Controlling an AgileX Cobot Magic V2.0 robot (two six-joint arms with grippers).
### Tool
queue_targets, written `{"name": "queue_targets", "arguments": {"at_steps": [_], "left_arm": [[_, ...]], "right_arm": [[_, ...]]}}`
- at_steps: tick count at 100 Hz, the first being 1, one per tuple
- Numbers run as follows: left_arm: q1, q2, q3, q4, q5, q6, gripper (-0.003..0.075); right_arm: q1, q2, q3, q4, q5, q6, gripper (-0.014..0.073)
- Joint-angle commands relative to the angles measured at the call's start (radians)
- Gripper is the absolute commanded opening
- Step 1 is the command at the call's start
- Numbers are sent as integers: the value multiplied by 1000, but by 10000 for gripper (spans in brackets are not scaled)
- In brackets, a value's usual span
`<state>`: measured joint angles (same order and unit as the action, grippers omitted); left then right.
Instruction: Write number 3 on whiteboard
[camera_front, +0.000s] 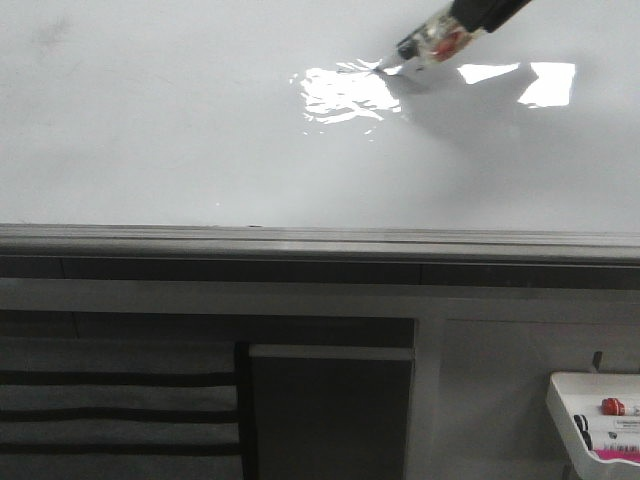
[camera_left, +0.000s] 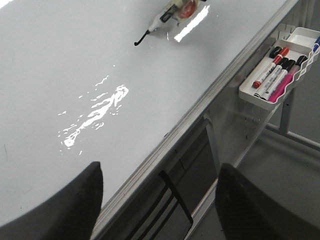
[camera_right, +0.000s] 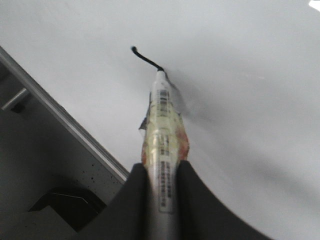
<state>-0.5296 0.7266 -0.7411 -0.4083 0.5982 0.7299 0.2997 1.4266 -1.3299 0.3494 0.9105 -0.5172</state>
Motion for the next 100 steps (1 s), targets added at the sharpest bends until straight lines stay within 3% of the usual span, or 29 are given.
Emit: {"name": "queue_targets", "arguments": {"at_steps": [1, 19, 48, 58, 82, 100], "left_arm": [[2, -1, -27, -29, -71, -7, 440], [2, -1, -27, -29, -71, -7, 440], [2, -1, -27, -29, -71, -7, 440], [2, -1, -27, -29, -71, -7, 440], [2, -1, -27, -29, -71, -7, 440], [2, -1, -27, -29, -71, -7, 440]], "right_arm": [[-5, -41, 11, 11, -11, 11, -52], [82, 5, 57, 32, -189, -7, -52], [3, -22, 85, -23, -38, 16, -52], [21, -22, 131, 10, -74, 13, -52], [143, 26, 148, 25, -311, 12, -52], [166, -33, 142, 27, -206, -19, -52]]}}
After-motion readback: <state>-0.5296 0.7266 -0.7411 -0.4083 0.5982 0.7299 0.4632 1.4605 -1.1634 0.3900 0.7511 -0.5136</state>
